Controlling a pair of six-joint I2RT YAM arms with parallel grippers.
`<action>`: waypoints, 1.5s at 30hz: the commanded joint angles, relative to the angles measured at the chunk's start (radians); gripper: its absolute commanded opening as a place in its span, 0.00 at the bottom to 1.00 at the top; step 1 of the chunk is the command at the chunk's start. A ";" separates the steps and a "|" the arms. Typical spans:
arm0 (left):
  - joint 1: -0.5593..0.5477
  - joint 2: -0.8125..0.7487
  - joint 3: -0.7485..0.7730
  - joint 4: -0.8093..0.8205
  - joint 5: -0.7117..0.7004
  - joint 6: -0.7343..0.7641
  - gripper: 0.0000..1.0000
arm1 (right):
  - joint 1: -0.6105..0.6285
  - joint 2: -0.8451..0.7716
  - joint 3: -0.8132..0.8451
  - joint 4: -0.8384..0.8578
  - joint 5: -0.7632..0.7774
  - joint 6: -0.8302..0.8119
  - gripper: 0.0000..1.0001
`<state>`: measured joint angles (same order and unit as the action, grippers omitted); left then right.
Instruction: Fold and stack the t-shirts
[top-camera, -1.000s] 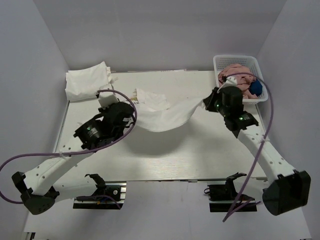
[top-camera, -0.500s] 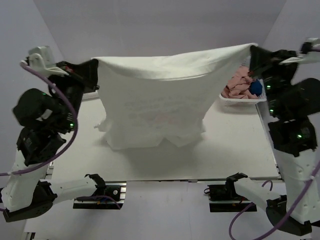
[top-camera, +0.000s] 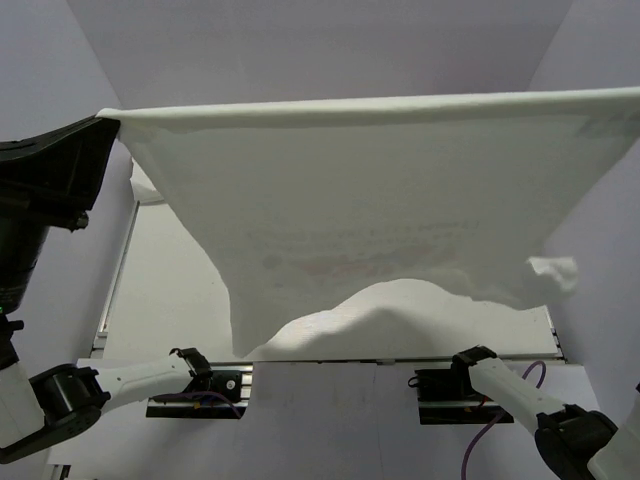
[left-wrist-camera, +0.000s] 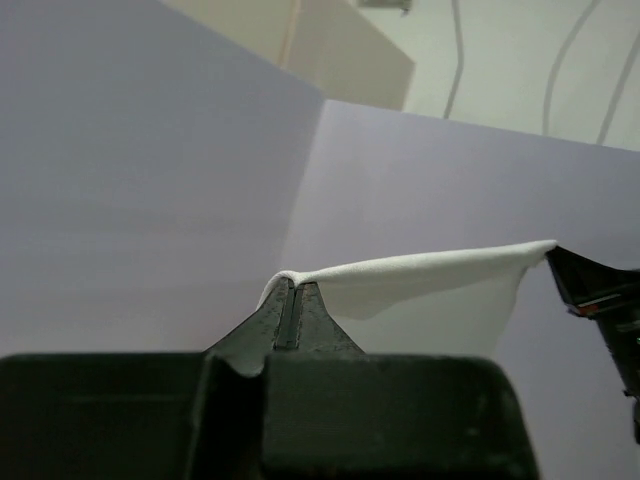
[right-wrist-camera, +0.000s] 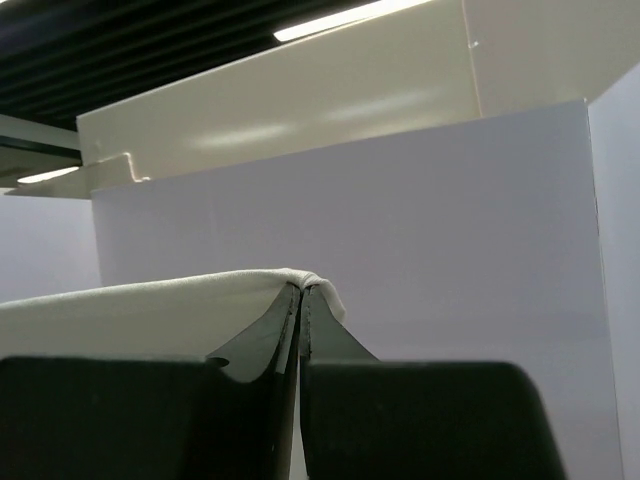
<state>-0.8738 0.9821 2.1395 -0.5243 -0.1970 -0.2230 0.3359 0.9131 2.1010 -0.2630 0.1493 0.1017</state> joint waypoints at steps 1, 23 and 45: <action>0.002 -0.006 0.055 0.027 0.102 -0.016 0.00 | -0.003 -0.043 -0.010 0.076 0.009 -0.028 0.00; 0.158 0.623 -0.297 0.447 -0.903 0.269 0.00 | -0.018 0.418 -0.504 0.232 0.217 0.033 0.00; 0.430 1.015 -0.291 0.075 -0.375 -0.111 1.00 | -0.081 0.986 -0.479 0.126 -0.240 0.121 0.90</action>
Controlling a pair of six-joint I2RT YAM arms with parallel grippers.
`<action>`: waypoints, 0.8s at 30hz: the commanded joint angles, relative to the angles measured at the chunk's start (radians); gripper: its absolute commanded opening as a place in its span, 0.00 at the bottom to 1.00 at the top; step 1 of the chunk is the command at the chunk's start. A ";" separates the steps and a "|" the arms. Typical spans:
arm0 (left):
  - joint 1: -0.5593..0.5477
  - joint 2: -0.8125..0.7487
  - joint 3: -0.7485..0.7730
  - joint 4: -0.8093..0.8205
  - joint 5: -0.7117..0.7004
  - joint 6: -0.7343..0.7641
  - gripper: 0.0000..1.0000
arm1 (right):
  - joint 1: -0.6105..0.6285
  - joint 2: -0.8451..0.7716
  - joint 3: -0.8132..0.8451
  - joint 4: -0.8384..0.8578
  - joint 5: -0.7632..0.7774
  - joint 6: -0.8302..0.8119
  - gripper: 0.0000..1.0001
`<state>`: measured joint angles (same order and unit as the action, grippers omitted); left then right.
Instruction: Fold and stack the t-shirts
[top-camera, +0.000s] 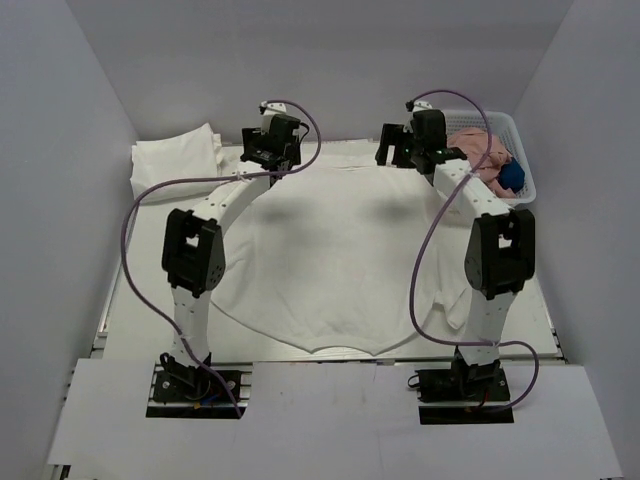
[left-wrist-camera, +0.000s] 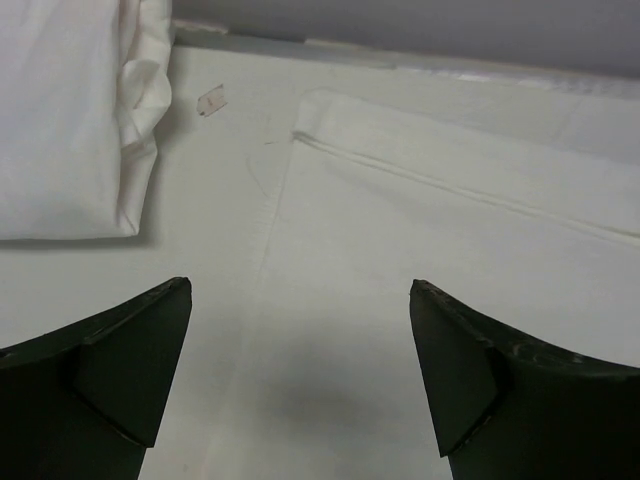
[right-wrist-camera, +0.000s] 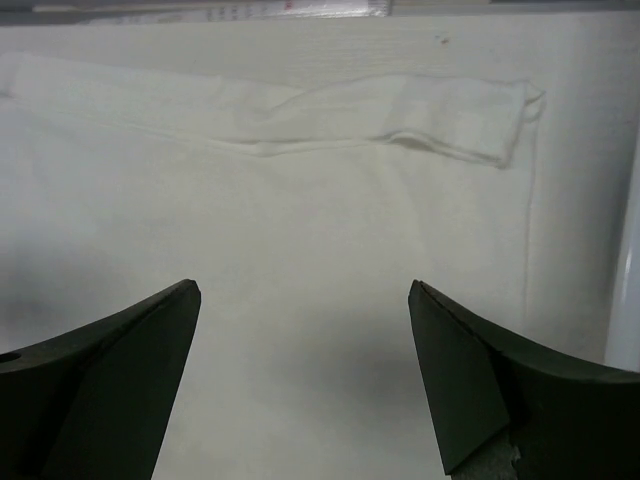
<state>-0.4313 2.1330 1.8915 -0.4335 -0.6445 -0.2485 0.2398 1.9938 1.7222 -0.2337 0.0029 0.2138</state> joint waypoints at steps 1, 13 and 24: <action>-0.012 -0.159 -0.096 -0.048 0.072 -0.116 1.00 | 0.019 -0.101 -0.122 0.103 -0.119 0.021 0.90; -0.011 -0.364 -0.779 -0.122 0.351 -0.511 1.00 | 0.090 -0.105 -0.366 0.083 -0.044 0.087 0.90; 0.031 -0.115 -0.527 -0.215 0.201 -0.514 1.00 | 0.205 -0.283 -0.854 0.024 0.023 0.251 0.90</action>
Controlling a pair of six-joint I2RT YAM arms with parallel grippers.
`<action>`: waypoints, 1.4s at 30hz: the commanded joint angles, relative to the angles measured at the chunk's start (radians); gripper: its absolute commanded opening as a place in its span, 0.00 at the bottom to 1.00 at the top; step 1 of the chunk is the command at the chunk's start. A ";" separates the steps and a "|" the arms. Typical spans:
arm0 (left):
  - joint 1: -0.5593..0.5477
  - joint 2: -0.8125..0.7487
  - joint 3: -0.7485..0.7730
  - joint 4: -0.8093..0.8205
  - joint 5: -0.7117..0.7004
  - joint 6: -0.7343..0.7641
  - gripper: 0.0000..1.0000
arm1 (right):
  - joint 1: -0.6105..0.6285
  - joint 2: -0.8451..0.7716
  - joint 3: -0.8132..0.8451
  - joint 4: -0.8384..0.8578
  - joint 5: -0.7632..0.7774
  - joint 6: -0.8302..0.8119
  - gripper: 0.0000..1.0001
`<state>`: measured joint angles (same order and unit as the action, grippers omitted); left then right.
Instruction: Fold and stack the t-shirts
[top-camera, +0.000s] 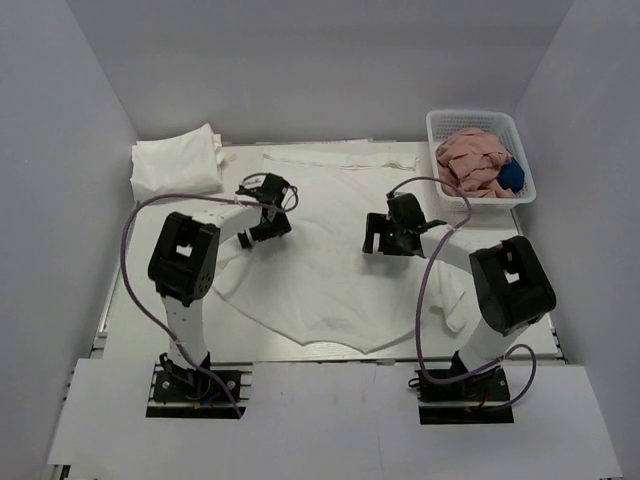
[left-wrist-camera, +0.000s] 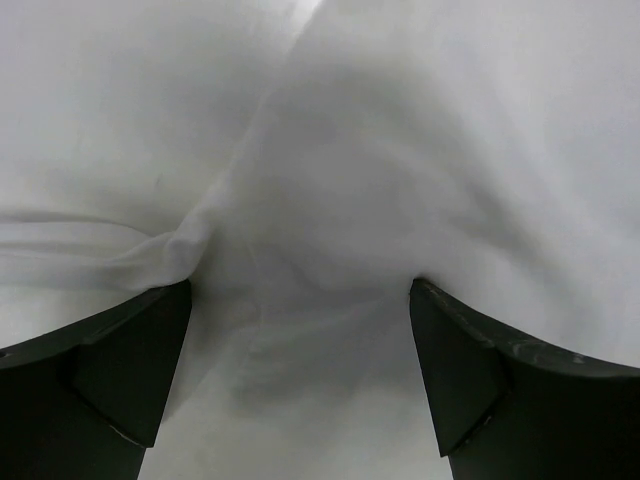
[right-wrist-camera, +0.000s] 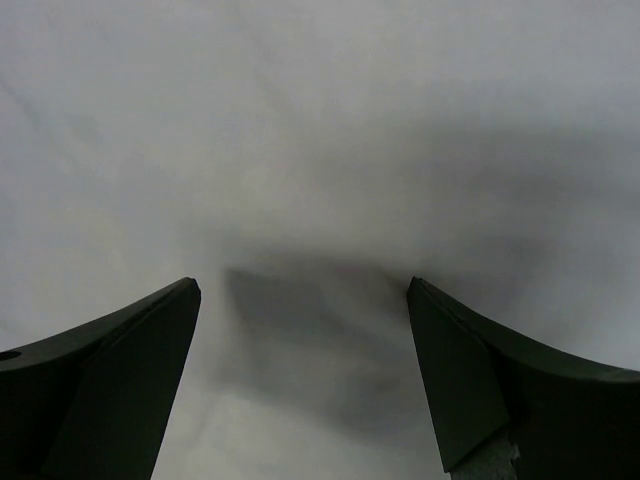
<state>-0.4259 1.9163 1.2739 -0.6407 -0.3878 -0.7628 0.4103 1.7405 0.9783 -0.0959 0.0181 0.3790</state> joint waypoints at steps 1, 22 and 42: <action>0.038 0.133 0.131 -0.023 -0.056 0.000 1.00 | 0.066 -0.060 -0.136 -0.122 0.009 0.099 0.90; 0.029 0.481 0.991 0.184 0.313 0.419 1.00 | 0.817 -0.140 0.092 0.033 -0.382 -0.353 0.90; 0.038 -0.418 -0.269 0.314 0.208 0.201 1.00 | 0.382 -0.244 0.028 -0.206 0.444 -0.084 0.90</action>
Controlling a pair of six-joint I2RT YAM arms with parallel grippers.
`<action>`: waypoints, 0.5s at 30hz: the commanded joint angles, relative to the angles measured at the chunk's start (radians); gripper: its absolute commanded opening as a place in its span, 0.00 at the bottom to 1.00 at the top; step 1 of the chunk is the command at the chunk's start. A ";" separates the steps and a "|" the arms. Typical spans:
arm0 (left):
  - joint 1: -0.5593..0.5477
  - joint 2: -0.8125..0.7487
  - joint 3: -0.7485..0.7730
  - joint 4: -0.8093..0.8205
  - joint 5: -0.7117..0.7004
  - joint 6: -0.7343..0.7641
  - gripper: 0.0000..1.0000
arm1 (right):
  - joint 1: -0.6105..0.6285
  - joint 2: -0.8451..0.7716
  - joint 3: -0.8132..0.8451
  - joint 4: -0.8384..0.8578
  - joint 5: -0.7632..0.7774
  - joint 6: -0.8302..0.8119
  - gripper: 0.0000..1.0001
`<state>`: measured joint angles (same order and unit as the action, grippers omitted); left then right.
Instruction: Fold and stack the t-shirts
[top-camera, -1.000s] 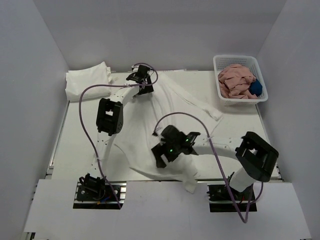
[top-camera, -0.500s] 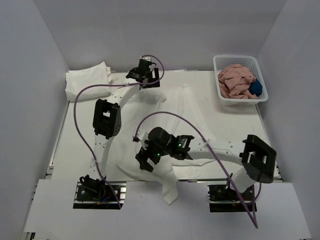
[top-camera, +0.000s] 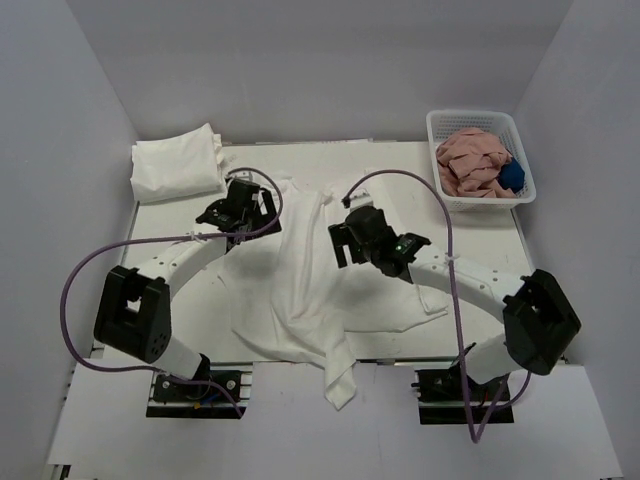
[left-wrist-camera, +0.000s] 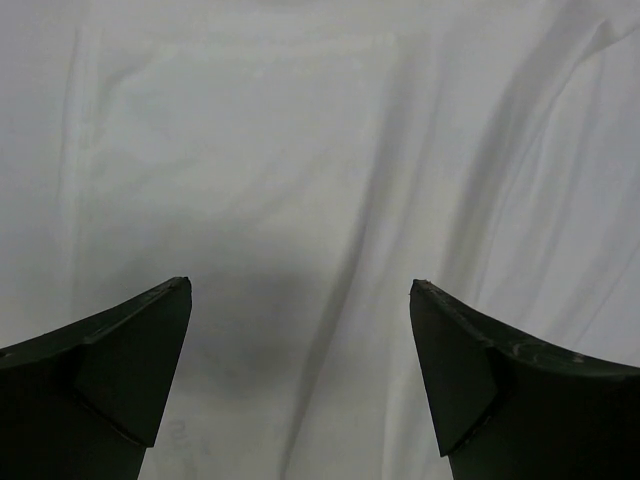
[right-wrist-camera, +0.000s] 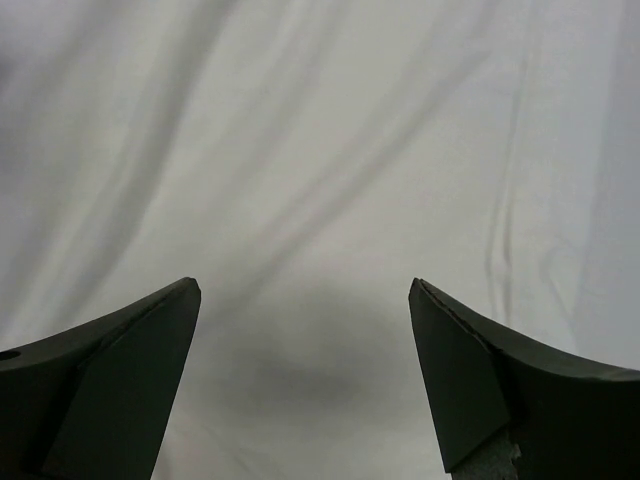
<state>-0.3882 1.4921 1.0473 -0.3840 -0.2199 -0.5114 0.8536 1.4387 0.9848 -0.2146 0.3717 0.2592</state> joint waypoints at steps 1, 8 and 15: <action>0.000 0.016 -0.052 0.048 0.040 -0.059 1.00 | -0.094 0.071 0.041 -0.094 0.091 0.028 0.90; 0.000 0.102 -0.073 -0.004 -0.001 -0.090 1.00 | -0.244 0.250 0.089 -0.094 0.087 -0.031 0.90; 0.009 0.161 -0.127 -0.147 -0.082 -0.194 1.00 | -0.364 0.351 0.141 -0.121 0.093 -0.020 0.90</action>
<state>-0.3878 1.6566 0.9504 -0.4400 -0.2394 -0.6399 0.5323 1.7836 1.0855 -0.3191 0.4431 0.2432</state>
